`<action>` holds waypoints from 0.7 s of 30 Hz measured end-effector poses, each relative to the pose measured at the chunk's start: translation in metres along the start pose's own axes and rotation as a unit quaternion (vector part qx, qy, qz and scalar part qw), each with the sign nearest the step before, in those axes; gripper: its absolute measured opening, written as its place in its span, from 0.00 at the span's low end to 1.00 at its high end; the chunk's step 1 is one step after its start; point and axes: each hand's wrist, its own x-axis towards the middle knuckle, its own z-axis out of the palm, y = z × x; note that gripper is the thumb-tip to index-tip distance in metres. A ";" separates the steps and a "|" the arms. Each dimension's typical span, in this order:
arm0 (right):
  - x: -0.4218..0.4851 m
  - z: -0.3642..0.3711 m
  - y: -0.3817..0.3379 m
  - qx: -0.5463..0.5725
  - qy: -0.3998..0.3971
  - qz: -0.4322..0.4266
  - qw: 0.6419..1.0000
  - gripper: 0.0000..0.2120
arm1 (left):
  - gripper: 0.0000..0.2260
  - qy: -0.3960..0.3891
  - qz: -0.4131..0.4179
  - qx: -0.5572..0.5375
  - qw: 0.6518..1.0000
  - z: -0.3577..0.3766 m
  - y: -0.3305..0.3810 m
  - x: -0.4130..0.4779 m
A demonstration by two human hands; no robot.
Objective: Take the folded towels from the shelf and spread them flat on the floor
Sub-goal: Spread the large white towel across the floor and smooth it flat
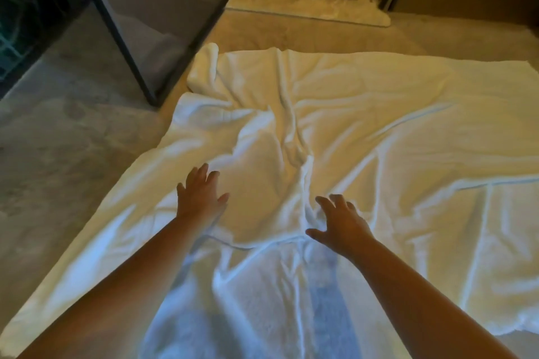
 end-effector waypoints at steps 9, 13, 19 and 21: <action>0.069 -0.010 0.004 0.009 0.014 -0.041 0.999 0.38 | 0.48 -0.128 -0.069 -0.044 0.988 0.015 0.015 0.041; 0.111 -0.005 0.005 0.022 -0.022 -0.050 0.998 0.41 | 0.53 -0.161 -0.121 -0.099 0.975 0.024 -0.004 0.048; 0.168 0.010 -0.004 0.004 -0.089 -0.041 0.995 0.48 | 0.59 -0.175 -0.145 -0.106 0.968 0.020 -0.021 0.074; 0.184 0.011 -0.005 -0.002 -0.088 -0.039 0.995 0.50 | 0.60 -0.183 -0.154 -0.104 0.965 0.017 -0.027 0.086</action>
